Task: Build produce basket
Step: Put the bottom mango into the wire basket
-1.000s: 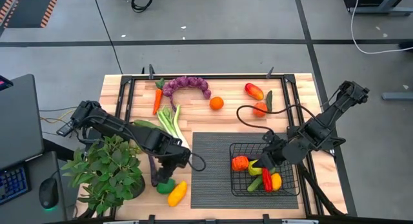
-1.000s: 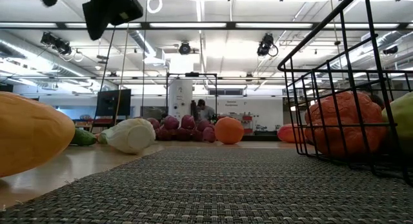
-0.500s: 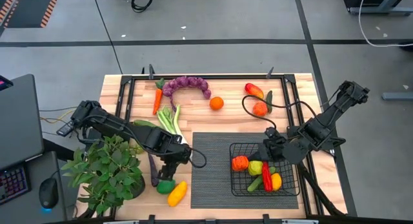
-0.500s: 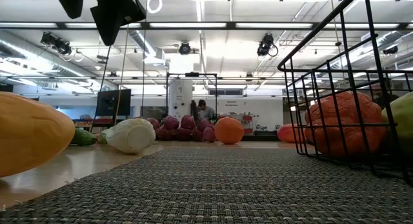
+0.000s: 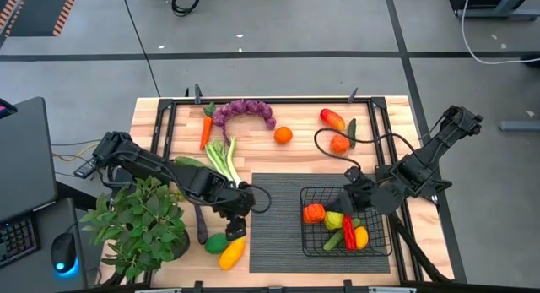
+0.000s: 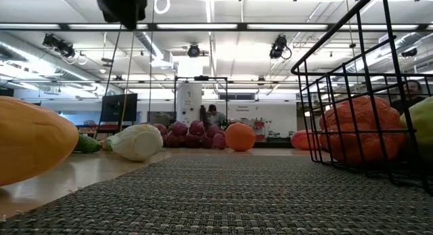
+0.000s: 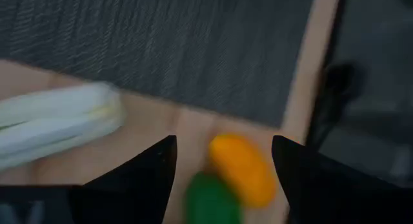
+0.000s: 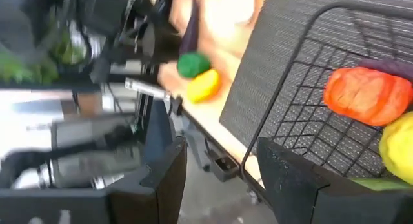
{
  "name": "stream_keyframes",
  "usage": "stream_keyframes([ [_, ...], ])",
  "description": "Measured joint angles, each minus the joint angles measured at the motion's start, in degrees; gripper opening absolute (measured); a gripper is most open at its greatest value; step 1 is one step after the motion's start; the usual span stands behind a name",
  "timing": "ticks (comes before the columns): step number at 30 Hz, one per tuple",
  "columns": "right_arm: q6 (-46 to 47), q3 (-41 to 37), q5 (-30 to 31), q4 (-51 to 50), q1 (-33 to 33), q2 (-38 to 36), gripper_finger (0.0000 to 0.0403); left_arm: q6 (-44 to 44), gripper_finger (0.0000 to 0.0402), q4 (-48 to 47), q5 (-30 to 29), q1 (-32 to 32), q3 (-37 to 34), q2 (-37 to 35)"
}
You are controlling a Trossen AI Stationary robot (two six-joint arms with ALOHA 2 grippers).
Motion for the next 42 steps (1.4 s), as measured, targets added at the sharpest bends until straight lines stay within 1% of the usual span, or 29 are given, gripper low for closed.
stream_keyframes([
  [3,-6.4,0.0,-4.1,0.6,0.0,0.0,0.0193,-4.5,0.0259,3.7,0.0,0.0,0.0,0.0],
  [5,-8.7,0.0,-5.9,0.6,0.0,0.0,0.0193,-7.7,0.0259,5.3,0.0,0.0,0.0,0.0],
  [8,-11.3,0.0,-6.1,0.6,0.0,0.0,0.0193,-10.3,0.0259,7.9,-0.1,0.1,0.0,0.0],
  [11,-15.3,0.0,-6.1,0.3,-0.1,0.0,0.0193,-10.4,0.0258,9.9,-0.1,0.1,0.0,0.0],
  [18,-20.1,0.0,-5.6,-0.9,-0.1,0.0,0.0193,-9.9,0.0265,10.0,-0.1,-0.4,0.0,0.0],
  [21,-21.0,0.0,-5.6,-0.9,0.0,0.0,0.0198,-10.9,0.027,10.9,0.0,-0.4,0.0,0.0],
  [24,-21.1,0.0,-5.7,-0.9,0.0,0.0,0.0211,-13.1,0.0272,11.2,0.0,-0.2,0.0,0.0],
  [27,-21.0,0.0,-5.1,-0.9,0.0,0.0,0.0233,-13.3,0.0272,11.2,-0.7,-0.2,0.0,0.0],
  [31,-20.9,-0.5,-2.6,-0.7,0.0,0.0,0.0267,-12.4,0.0272,10.1,-3.8,0.0,0.0,0.0],
  [34,-20.5,-1.7,-2.5,-0.7,0.0,0.0,0.0286,-11.5,0.0272,10.4,-4.2,0.3,0.0,0.0],
  [39,-16.0,-3.4,-2.9,0.4,0.3,0.0,0.03,-11.0,0.0272,10.5,-4.2,0.3,0.0,0.0],
  [42,-15.4,-3.9,-2.8,1.9,0.7,0.0,0.0301,-7.9,0.0272,10.5,-4.2,0.6,0.0,0.0],
])
